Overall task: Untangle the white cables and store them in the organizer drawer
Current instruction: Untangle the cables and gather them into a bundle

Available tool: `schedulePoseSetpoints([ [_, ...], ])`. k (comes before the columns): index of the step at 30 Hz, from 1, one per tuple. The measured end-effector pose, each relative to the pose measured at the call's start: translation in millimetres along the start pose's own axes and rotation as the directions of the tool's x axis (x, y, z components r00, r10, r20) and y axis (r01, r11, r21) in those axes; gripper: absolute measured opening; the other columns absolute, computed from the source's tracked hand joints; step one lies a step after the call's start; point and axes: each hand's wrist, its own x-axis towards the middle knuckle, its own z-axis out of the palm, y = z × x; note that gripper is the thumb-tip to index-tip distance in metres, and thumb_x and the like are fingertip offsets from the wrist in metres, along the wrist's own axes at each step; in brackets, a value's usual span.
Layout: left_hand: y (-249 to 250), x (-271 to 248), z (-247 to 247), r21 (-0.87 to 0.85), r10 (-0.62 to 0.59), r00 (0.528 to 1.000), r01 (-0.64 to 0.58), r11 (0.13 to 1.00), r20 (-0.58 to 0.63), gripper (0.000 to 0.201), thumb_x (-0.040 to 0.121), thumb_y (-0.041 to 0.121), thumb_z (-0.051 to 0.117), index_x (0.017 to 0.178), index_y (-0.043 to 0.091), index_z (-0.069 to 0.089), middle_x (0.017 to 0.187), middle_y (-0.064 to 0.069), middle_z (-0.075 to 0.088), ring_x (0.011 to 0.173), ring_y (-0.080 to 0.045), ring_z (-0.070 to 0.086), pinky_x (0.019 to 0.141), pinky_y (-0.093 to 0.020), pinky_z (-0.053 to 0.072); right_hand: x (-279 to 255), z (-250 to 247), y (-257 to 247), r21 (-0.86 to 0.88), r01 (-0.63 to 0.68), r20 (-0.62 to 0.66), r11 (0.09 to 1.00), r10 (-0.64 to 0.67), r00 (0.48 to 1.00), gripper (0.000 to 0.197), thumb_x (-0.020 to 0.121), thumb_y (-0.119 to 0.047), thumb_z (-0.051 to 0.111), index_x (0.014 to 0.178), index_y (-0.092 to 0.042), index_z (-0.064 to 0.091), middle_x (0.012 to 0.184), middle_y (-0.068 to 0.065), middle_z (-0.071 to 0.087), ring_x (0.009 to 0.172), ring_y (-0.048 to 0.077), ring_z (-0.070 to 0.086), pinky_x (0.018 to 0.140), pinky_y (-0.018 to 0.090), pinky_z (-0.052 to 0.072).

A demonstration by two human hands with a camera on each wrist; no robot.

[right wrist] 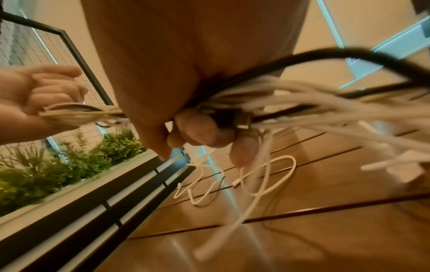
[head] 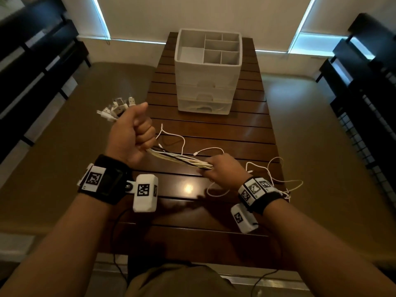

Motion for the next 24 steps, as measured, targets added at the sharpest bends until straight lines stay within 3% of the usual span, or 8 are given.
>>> schedulePoseSetpoints([
  [3, 4, 4, -7, 0.011, 0.008, 0.999, -0.007, 1.0, -0.034, 0.055, 0.105, 0.031, 0.05, 0.054, 0.027, 0.03, 0.043, 0.01, 0.018, 0.035, -0.006, 0.013, 0.032, -0.02, 0.011, -5, -8, 17, 0.016, -0.111, 0.025, 0.994, 0.111, 0.994, 0.022, 0.094, -0.05, 0.068, 0.088, -0.03, 0.073, 0.074, -0.005, 0.069, 0.072, 0.019, 0.066, 0.068, 0.035, 0.055],
  [8, 17, 11, -21, 0.032, 0.036, 0.996, -0.034, 0.999, -0.083, 0.054, 0.105, 0.03, 0.05, 0.055, 0.026, 0.03, 0.043, 0.01, 0.017, 0.035, -0.006, 0.012, 0.032, -0.02, 0.012, -17, -17, 43, -0.015, -0.263, 0.042, 0.965, 0.263, 0.964, 0.033, 0.092, -0.051, 0.07, 0.091, -0.02, 0.077, 0.076, 0.001, 0.069, 0.072, 0.021, 0.067, 0.067, 0.035, 0.057],
  [11, 21, 13, -32, 0.033, 0.044, 0.992, -0.04, 0.999, -0.116, 0.052, 0.104, 0.03, 0.051, 0.057, 0.026, 0.028, 0.045, 0.009, 0.015, 0.036, -0.007, 0.011, 0.03, -0.019, 0.013, -17, -29, 36, -0.044, -0.242, 0.008, 0.969, 0.243, 0.97, 0.035, 0.095, -0.053, 0.065, 0.091, -0.02, 0.075, 0.082, 0.002, 0.069, 0.075, 0.023, 0.067, 0.067, 0.039, 0.058],
  [15, 32, 15, -48, 0.055, 0.094, 0.982, -0.086, 0.995, -0.163, 0.05, 0.103, 0.031, 0.051, 0.059, 0.027, 0.027, 0.047, 0.009, 0.015, 0.039, -0.008, 0.009, 0.033, -0.021, 0.01, -10, -60, 11, -0.083, -0.155, -0.141, 0.984, 0.142, 0.98, 0.035, 0.095, -0.055, 0.06, 0.074, -0.027, 0.063, 0.078, 0.001, 0.064, 0.068, 0.021, 0.058, 0.061, 0.033, 0.046],
  [18, 40, 14, -53, 0.048, 0.133, 0.972, -0.126, 0.991, -0.192, 0.051, 0.102, 0.032, 0.052, 0.057, 0.027, 0.028, 0.046, 0.009, 0.015, 0.039, -0.008, 0.009, 0.034, -0.022, 0.009, -2, -65, -7, -0.052, -0.044, -0.206, 0.998, 0.032, 0.978, 0.035, 0.095, -0.049, 0.064, 0.065, -0.035, 0.052, 0.072, -0.008, 0.062, 0.068, 0.017, 0.058, 0.061, 0.033, 0.048],
  [20, 45, 14, -56, 0.04, 0.147, 0.967, -0.142, 0.989, -0.207, 0.051, 0.101, 0.032, 0.052, 0.057, 0.027, 0.027, 0.047, 0.008, 0.015, 0.04, -0.009, 0.009, 0.035, -0.023, 0.009, 0, -54, -5, 0.062, -0.007, -0.121, 0.998, 0.014, 0.993, 0.028, 0.092, -0.047, 0.073, 0.073, -0.033, 0.057, 0.074, -0.009, 0.066, 0.068, 0.013, 0.062, 0.061, 0.031, 0.046],
  [22, 49, 13, -59, 0.047, 0.166, 0.962, -0.159, 0.986, -0.216, 0.05, 0.101, 0.034, 0.053, 0.059, 0.027, 0.026, 0.048, 0.007, 0.016, 0.041, -0.01, 0.009, 0.036, -0.023, 0.01, -3, -39, 5, 0.237, -0.041, 0.041, 0.971, 0.032, 0.999, 0.022, 0.09, -0.039, 0.079, 0.08, -0.027, 0.063, 0.075, -0.005, 0.07, 0.064, 0.006, 0.065, 0.057, 0.02, 0.047],
  [24, 51, 12, -61, 0.053, 0.179, 0.959, -0.171, 0.984, -0.219, 0.049, 0.101, 0.034, 0.054, 0.061, 0.027, 0.026, 0.049, 0.007, 0.016, 0.042, -0.01, 0.009, 0.037, -0.024, 0.011, -8, -25, 18, 0.32, -0.101, 0.114, 0.942, 0.067, 0.991, 0.019, 0.088, -0.036, 0.082, 0.082, -0.024, 0.067, 0.074, -0.002, 0.071, 0.063, 0.007, 0.067, 0.056, 0.018, 0.049],
])
